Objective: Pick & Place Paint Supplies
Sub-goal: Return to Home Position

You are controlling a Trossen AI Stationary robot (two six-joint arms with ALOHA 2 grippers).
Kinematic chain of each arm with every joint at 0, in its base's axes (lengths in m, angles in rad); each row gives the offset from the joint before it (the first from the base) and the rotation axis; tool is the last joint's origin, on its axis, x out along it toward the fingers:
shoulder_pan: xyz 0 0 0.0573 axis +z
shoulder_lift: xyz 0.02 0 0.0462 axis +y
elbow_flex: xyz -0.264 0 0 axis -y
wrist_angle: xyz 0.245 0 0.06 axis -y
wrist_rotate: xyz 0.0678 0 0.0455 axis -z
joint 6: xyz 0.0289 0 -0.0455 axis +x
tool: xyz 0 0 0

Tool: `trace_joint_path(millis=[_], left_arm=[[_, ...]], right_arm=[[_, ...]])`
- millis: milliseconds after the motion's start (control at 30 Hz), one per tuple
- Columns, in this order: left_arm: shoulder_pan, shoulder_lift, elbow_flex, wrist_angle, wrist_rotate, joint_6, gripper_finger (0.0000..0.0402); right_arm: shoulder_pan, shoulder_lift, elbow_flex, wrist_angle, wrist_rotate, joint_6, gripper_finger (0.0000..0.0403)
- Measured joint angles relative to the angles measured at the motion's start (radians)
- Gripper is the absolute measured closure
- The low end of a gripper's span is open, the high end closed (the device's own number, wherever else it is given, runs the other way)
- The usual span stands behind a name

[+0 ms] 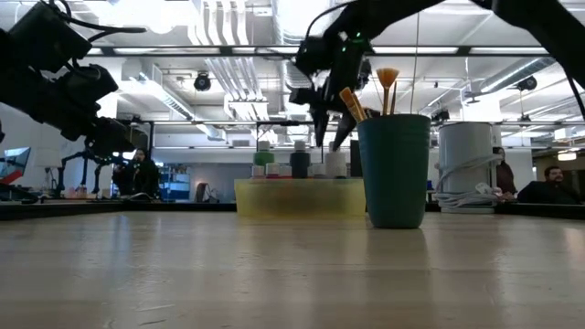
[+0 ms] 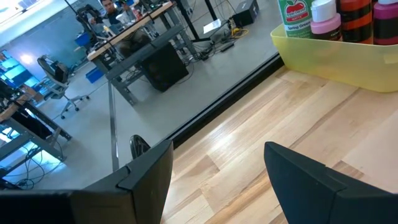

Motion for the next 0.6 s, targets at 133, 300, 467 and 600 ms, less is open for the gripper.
trace_joint_path(millis=[133, 300, 467, 600], left_arm=[[0.0, 0.0, 0.0, 0.0, 0.0, 0.0, 0.0145], [0.0, 0.0, 0.0, 0.0, 0.0, 0.0, 0.0145], [0.0, 0.0, 0.0, 0.0, 0.0, 0.0, 0.0145], [0.0, 0.0, 0.001, 0.0, 0.0, 0.0, 0.0145]], right_arm=[[0.014, -0.074, 0.0, -0.005, 0.052, -0.036, 0.0232], [0.086, -0.215, 0.002, -0.005, 0.238, -0.087, 0.0253], [0.169, -0.359, 0.001, -0.006, 0.302, -0.204, 0.0301], [0.233, -0.473, 0.0, -0.005, 0.3, -0.271, 0.035]])
